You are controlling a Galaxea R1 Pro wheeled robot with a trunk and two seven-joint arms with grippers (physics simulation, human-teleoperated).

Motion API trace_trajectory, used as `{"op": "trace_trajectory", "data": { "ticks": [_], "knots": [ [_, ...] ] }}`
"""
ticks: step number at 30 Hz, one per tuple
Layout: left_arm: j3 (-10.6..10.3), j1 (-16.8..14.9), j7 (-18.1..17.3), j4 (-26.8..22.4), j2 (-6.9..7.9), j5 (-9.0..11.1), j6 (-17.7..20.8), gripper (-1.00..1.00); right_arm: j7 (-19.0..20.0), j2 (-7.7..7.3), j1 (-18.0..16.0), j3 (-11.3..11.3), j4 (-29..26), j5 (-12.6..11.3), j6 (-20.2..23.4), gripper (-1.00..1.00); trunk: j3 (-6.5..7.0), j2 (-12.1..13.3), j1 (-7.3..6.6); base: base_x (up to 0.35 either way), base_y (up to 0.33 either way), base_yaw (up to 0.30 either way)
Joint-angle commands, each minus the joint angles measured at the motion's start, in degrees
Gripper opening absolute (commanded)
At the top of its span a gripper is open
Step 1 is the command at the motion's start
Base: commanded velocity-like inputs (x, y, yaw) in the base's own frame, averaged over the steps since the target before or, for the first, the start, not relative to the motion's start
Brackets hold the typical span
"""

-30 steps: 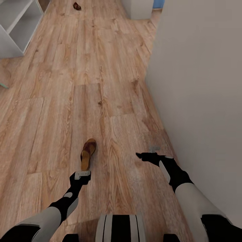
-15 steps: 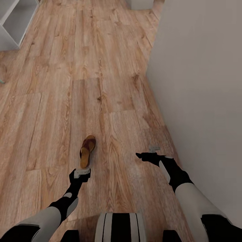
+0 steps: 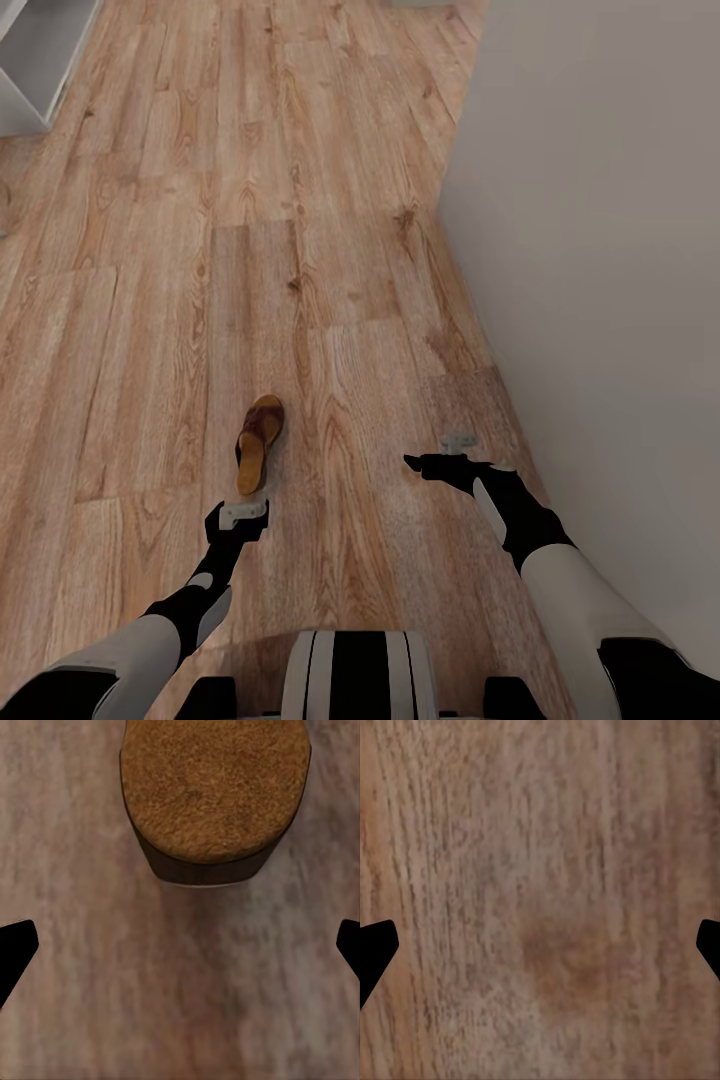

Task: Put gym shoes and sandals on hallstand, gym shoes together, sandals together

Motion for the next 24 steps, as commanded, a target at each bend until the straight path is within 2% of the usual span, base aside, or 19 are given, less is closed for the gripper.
{"op": "trace_trajectory", "data": {
  "ticks": [1,24],
  "knots": [
    [-0.4,0.0,0.2,0.0,0.02,0.3,-0.2,1.00,0.1,0.01,0.0,-0.1,-0.1,-0.3,0.4,1.00,-0.11,0.0,-0.01,0.000,0.000,0.000],
    [-0.4,0.0,0.2,0.0,-0.01,0.3,-0.2,1.00,0.1,0.01,0.0,-0.1,-0.1,-0.3,0.4,1.00,-0.37,0.0,-0.01,0.008,0.000,0.000]
  ]
}}
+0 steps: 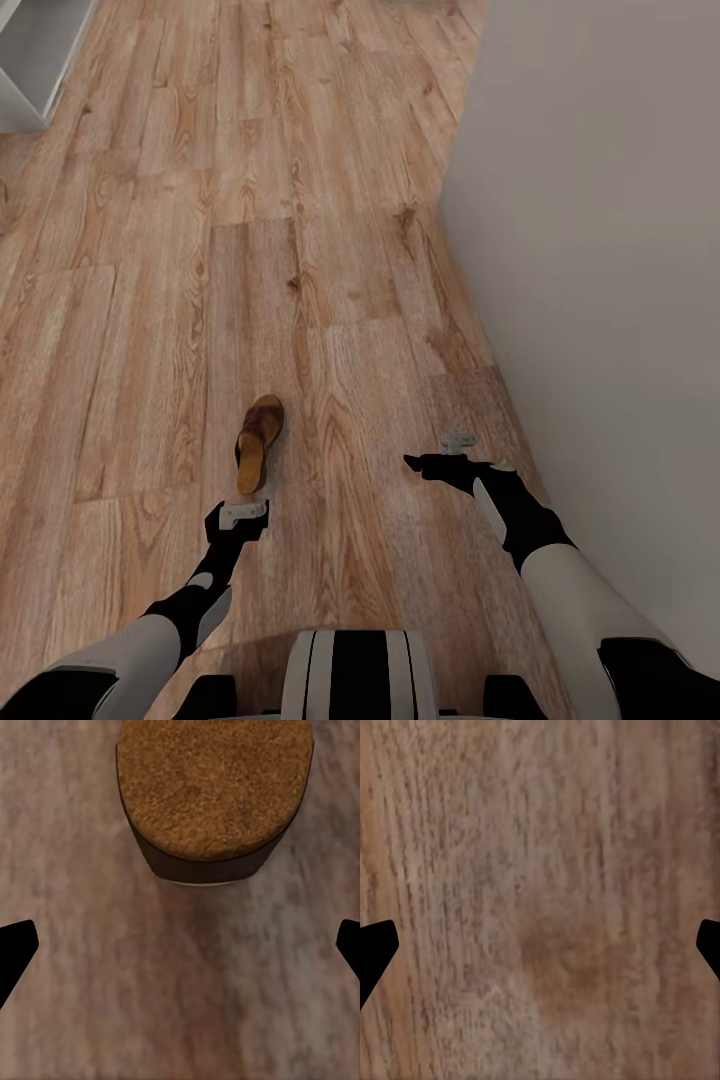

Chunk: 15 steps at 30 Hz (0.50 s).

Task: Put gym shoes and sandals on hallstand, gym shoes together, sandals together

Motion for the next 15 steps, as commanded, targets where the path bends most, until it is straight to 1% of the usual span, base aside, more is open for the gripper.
{"op": "trace_trajectory", "data": {
  "ticks": [1,3,7,15],
  "knots": [
    [-0.4,0.0,0.2,0.0,0.02,0.3,-0.2,1.00,0.1,0.01,0.0,-0.1,-0.1,-0.3,0.4,1.00,-0.03,0.0,-0.01,0.021,0.000,0.000],
    [-0.4,0.0,0.2,0.0,0.03,0.3,-0.2,1.00,0.1,0.01,0.0,-0.1,-0.1,-0.3,0.4,1.00,-0.03,0.0,-0.01,0.089,0.000,0.000],
    [-0.4,0.0,0.2,0.0,0.02,0.3,-0.2,1.00,0.1,0.01,0.0,-0.1,-0.1,-0.3,0.4,1.00,-0.03,0.0,-0.01,0.178,0.000,0.000],
    [-0.4,0.0,0.2,0.0,-0.04,0.3,-0.2,1.00,0.1,0.01,0.0,-0.1,-0.1,-0.3,0.4,1.00,-0.03,0.0,-0.01,0.040,0.000,0.000]
  ]
}}
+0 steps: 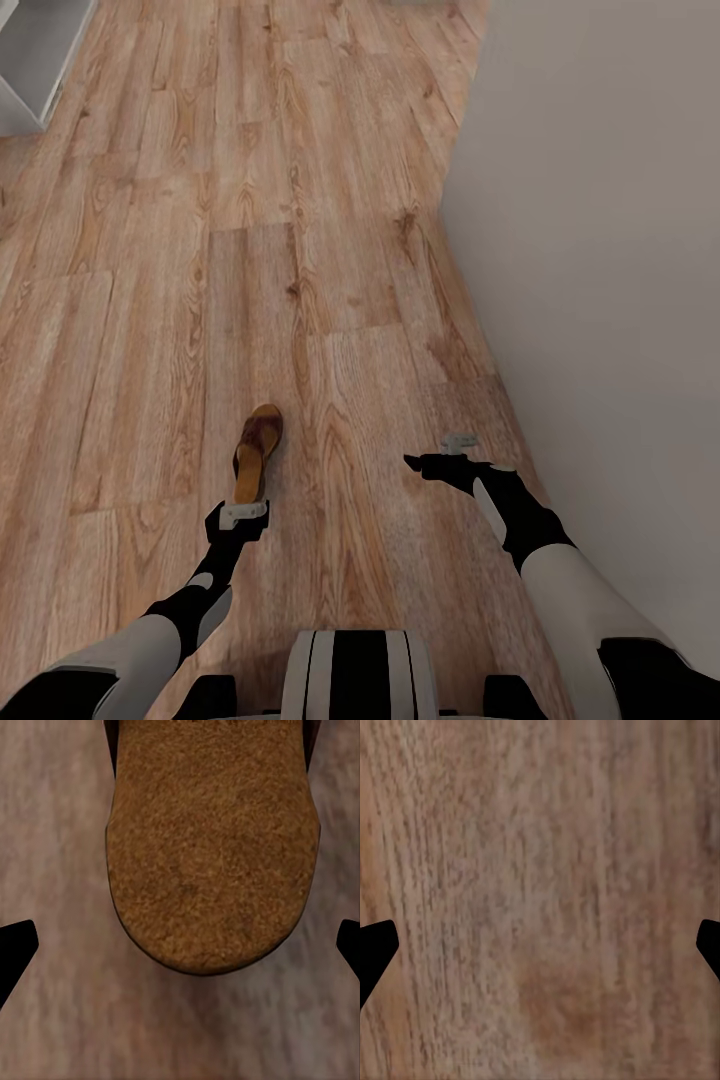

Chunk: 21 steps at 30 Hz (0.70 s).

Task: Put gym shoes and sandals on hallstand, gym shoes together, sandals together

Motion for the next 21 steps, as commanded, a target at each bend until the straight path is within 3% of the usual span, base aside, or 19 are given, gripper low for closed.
{"op": "trace_trajectory", "data": {
  "ticks": [1,21],
  "knots": [
    [-0.4,0.0,0.2,0.0,0.02,0.3,-0.2,1.00,0.1,0.01,0.0,-0.1,-0.1,-0.3,0.4,1.00,-0.03,0.0,0.00,0.050,0.000,0.000],
    [-0.4,0.0,0.2,0.0,0.01,0.3,-0.1,1.00,0.1,0.01,0.0,-0.1,-0.1,-0.3,0.4,1.00,-0.03,0.0,0.00,0.039,0.000,0.000]
  ]
}}
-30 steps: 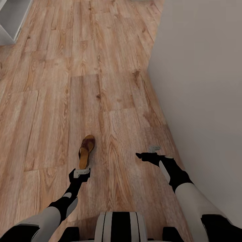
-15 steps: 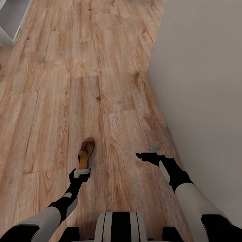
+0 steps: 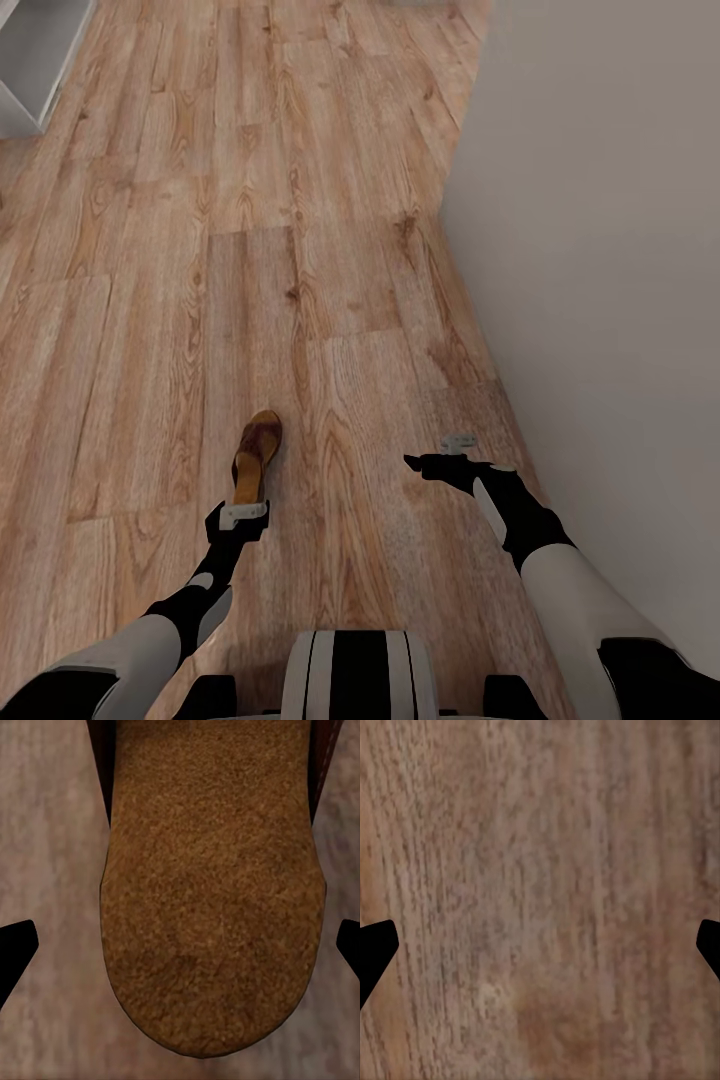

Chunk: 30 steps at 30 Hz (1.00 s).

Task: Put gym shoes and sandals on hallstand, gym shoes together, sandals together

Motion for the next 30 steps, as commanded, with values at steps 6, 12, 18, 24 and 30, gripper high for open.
{"op": "trace_trajectory", "data": {
  "ticks": [6,12,18,24,30],
  "knots": [
    [-0.4,0.0,0.2,0.1,0.02,0.3,-0.2,-1.00,0.1,0.01,0.0,-0.1,-0.1,-0.3,0.4,1.00,-0.03,0.0,-0.01,0.000,0.000,0.000],
    [-0.4,0.0,0.2,0.1,0.02,0.4,-0.2,-1.00,0.1,0.01,0.0,-0.1,-0.1,-0.3,0.4,1.00,-0.03,0.0,-0.01,0.000,0.000,0.000],
    [-0.4,0.0,0.2,0.1,0.02,0.4,-0.2,-1.00,0.1,0.01,0.0,-0.1,-0.1,-0.3,0.4,1.00,-0.03,0.0,-0.01,0.000,0.000,0.000],
    [-0.4,0.0,0.2,0.1,0.02,0.4,-0.2,-1.00,0.1,0.01,0.0,-0.1,-0.1,-0.3,0.4,1.00,-0.03,0.0,-0.01,0.000,0.000,0.000],
    [-0.4,-0.1,0.2,0.1,0.02,0.4,-0.2,-1.00,0.1,0.01,0.0,-0.1,-0.1,-0.3,0.4,1.00,-0.03,0.0,-0.01,0.000,0.000,0.000]
  ]
}}
